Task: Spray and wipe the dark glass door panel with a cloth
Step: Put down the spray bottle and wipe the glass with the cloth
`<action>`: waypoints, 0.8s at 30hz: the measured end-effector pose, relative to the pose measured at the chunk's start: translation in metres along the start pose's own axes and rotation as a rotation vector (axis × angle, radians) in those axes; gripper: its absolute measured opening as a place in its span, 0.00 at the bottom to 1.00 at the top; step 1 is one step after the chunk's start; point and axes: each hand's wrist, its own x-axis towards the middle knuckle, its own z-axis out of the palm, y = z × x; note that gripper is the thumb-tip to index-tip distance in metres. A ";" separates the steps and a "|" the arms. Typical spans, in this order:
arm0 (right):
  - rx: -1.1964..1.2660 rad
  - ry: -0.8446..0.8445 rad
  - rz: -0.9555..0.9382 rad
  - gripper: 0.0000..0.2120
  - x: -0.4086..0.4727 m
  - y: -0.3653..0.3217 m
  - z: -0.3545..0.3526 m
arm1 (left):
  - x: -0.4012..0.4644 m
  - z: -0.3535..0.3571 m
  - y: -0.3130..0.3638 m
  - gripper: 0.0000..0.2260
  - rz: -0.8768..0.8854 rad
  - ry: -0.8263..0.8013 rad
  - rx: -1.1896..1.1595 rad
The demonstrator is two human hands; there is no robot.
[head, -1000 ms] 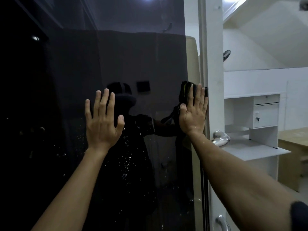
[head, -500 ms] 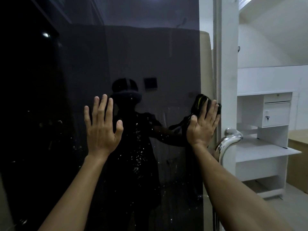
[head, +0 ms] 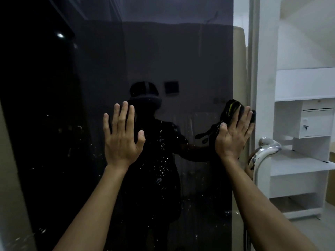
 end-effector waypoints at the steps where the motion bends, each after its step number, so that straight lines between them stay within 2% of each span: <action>1: -0.009 -0.003 0.002 0.34 -0.001 -0.001 0.000 | 0.000 0.000 0.000 0.31 -0.001 -0.001 -0.001; 5: -0.024 0.004 -0.012 0.34 -0.006 -0.020 0.002 | 0.000 0.000 0.000 0.31 -0.004 -0.006 -0.004; 12: -0.010 -0.023 -0.180 0.34 -0.029 -0.096 0.009 | 0.000 0.000 -0.001 0.31 0.001 -0.009 -0.018; 20: 0.005 -0.147 -0.531 0.32 -0.071 -0.176 0.018 | 0.001 -0.006 -0.005 0.32 0.042 -0.054 -0.085; 24: -0.038 -0.161 -0.539 0.32 -0.075 -0.179 0.020 | -0.001 -0.010 -0.005 0.32 0.076 -0.073 -0.110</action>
